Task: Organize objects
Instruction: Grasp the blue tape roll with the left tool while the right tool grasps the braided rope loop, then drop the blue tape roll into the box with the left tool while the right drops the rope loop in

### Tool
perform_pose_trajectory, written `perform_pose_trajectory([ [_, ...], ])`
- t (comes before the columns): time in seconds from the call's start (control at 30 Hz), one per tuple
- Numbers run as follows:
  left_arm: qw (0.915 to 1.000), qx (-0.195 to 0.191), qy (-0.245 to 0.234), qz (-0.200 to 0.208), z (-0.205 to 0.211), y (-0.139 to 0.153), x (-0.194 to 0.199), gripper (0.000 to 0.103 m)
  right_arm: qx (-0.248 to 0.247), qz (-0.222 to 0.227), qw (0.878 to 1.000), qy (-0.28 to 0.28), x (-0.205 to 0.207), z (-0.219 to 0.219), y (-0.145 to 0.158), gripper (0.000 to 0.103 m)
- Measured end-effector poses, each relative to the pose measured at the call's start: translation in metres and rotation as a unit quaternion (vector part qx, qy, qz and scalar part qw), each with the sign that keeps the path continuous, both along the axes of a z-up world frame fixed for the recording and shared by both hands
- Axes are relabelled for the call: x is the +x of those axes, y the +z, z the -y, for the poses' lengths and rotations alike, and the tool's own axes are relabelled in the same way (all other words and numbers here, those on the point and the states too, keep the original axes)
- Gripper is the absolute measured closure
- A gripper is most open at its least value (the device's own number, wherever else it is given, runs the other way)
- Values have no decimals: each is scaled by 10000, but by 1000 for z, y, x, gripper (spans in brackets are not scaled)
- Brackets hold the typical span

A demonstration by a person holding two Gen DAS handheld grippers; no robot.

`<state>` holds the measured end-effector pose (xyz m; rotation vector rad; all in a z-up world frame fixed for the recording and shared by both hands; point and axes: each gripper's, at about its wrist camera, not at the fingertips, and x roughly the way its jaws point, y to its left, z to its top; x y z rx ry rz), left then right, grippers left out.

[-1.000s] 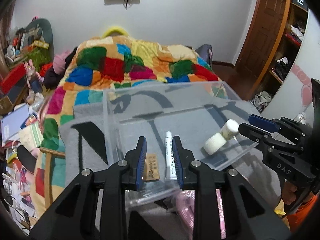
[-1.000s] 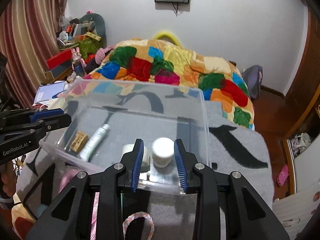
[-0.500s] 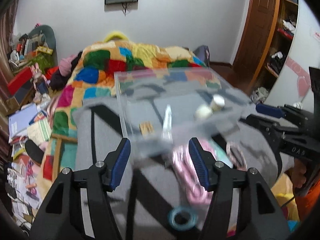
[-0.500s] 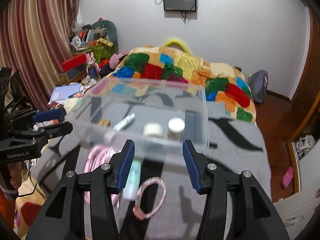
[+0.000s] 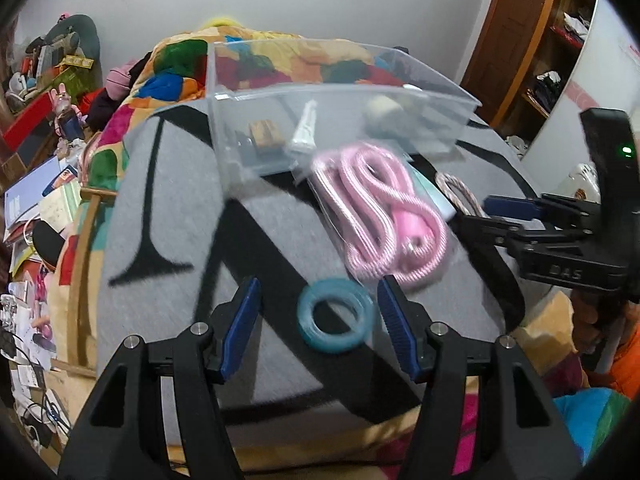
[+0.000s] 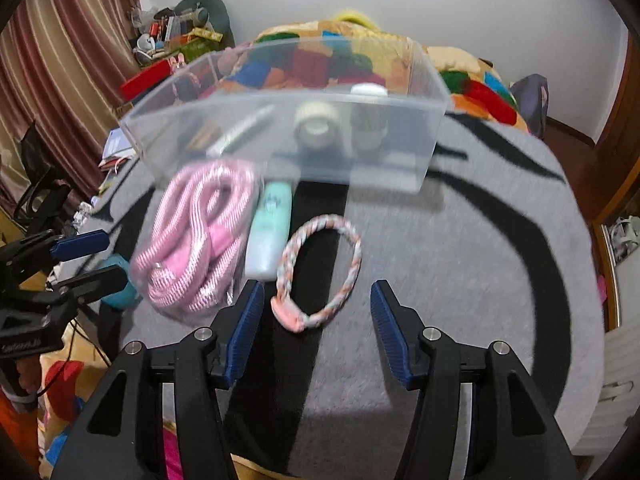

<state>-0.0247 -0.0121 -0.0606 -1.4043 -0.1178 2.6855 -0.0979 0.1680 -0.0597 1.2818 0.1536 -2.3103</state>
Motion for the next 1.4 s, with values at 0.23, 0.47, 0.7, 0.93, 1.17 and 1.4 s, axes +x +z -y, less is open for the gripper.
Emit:
perform_pose_trajectory([
  [0.23,9999,65,12,-143,-7,-11,12,51,52,-200,9998,9,8,0,0,89],
  [0.47,9996,102,54,-269,0,-1,13,64,-88,-599,9981,-100,15,-8,26,89],
  [0.7,9971,59,254,-709,16,34,6,64,-378,-1038,9937,-178,12,-15,68,89],
  [0.93,9924,3,271,-1200,25,73,-18,64,-526,-1465,9877,-131,0,-5,106,89],
  [1.17,9904,-205,207,-1355,25,96,-54,64,-578,-1656,9845,75,-21,23,122,89],
  [1.4,9919,-188,228,-1236,28,91,-92,64,-516,-1404,9884,247,-52,58,108,89],
])
